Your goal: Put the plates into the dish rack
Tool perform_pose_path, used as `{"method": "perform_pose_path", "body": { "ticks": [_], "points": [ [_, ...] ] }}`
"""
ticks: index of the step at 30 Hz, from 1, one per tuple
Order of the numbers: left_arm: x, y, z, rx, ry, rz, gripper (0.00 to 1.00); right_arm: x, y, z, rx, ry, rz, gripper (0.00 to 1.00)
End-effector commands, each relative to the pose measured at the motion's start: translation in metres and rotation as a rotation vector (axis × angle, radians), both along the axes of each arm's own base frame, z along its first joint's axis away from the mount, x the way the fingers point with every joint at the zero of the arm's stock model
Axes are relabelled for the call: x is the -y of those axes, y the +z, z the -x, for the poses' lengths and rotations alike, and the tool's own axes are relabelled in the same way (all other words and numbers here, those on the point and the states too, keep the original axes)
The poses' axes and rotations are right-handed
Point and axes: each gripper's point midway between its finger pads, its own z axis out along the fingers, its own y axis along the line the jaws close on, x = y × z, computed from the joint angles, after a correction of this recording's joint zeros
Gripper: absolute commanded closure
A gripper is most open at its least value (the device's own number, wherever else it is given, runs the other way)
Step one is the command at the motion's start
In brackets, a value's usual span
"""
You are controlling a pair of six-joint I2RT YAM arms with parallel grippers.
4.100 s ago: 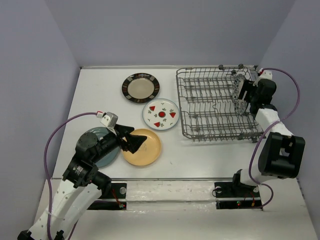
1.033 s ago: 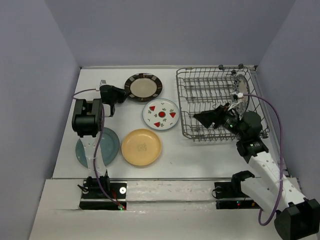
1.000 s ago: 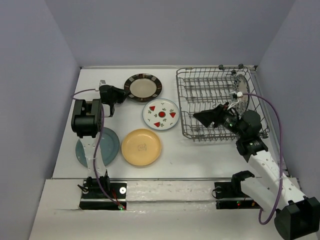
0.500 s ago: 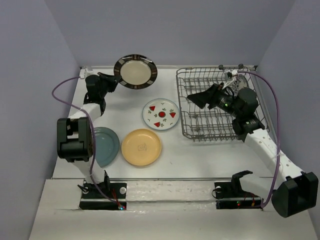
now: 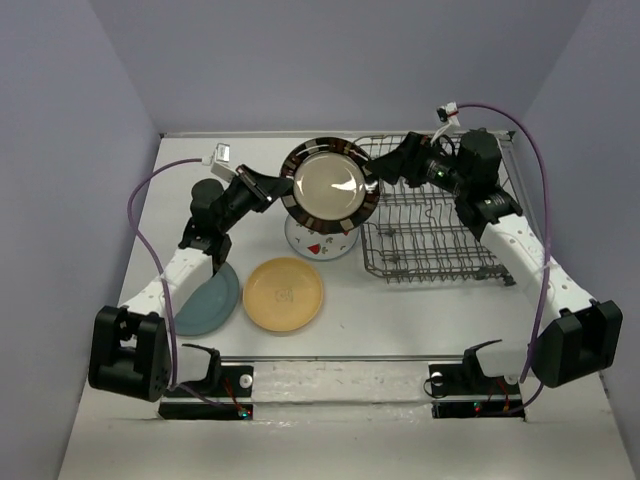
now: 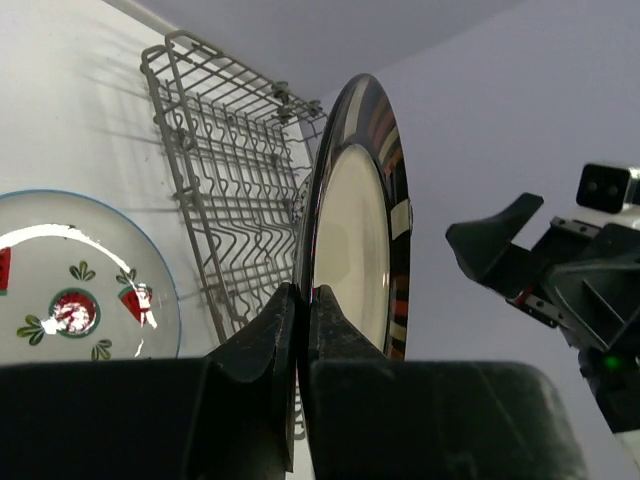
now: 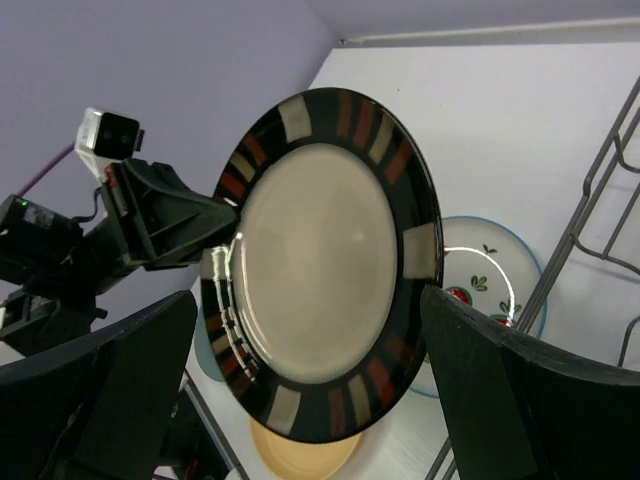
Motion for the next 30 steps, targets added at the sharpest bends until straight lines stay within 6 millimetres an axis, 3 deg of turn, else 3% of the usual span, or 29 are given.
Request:
{"method": "perform_pose_path", "body": {
  "ticks": [1, 5, 10, 12, 14, 17, 20, 21, 23, 24, 25, 26, 27, 29, 30],
  "points": [
    [0.005, 0.097, 0.039, 0.311, -0.074, 0.079, 0.94, 0.000, -0.009, -0.005, -0.034, -0.019, 0.050, 0.01],
    [0.005, 0.103, 0.054, 0.348, -0.090, 0.082, 0.94, 0.008, -0.024, -0.007, -0.057, -0.065, 0.089, 0.01],
    [0.009, 0.105, 0.064, 0.370, -0.139, 0.079, 0.95, 0.003, -0.040, 0.006, -0.093, -0.003, 0.101, 0.01],
    [0.016, 0.103, 0.069, 0.368, -0.185, 0.082, 0.94, -0.009, -0.046, 0.021, -0.114, 0.114, 0.079, 0.01],
    [0.022, 0.103, 0.070, 0.359, -0.220, 0.085, 0.94, -0.023, -0.038, 0.041, -0.103, 0.266, 0.021, 0.05],
    [0.026, 0.107, 0.075, 0.364, -0.246, 0.091, 0.94, -0.031, -0.040, 0.051, -0.102, 0.362, -0.035, 0.10],
    [0.030, 0.114, 0.081, 0.376, -0.268, 0.089, 0.94, -0.035, -0.045, 0.057, -0.119, 0.413, -0.059, 0.31],
    [0.030, 0.115, 0.082, 0.365, -0.271, 0.083, 0.94, -0.035, -0.044, 0.058, -0.105, 0.418, -0.064, 0.62],
    [0.030, 0.113, 0.082, 0.361, -0.266, 0.054, 0.93, -0.033, -0.035, 0.059, -0.080, 0.398, -0.068, 0.92],
    [0.029, 0.112, 0.084, 0.345, -0.265, 0.028, 0.76, -0.030, -0.032, 0.052, -0.062, 0.341, -0.065, 0.93],
    [0.028, 0.108, 0.083, 0.365, -0.258, -0.020, 0.54, -0.026, -0.022, 0.048, -0.026, 0.287, -0.064, 0.93],
    [0.028, 0.107, 0.084, 0.344, -0.258, -0.024, 0.54, -0.025, -0.016, 0.051, -0.010, 0.287, -0.066, 0.93],
    [0.025, 0.110, 0.087, 0.386, -0.241, -0.078, 0.33, -0.021, -0.012, 0.045, 0.001, 0.236, -0.065, 0.93],
    [0.020, 0.090, 0.084, 0.324, -0.217, -0.162, 0.14, -0.013, 0.005, 0.041, 0.050, 0.181, -0.056, 0.93],
    [0.012, 0.078, 0.082, 0.309, -0.174, -0.247, 0.10, -0.001, 0.004, 0.030, 0.035, 0.100, -0.037, 0.93]
  ]
}}
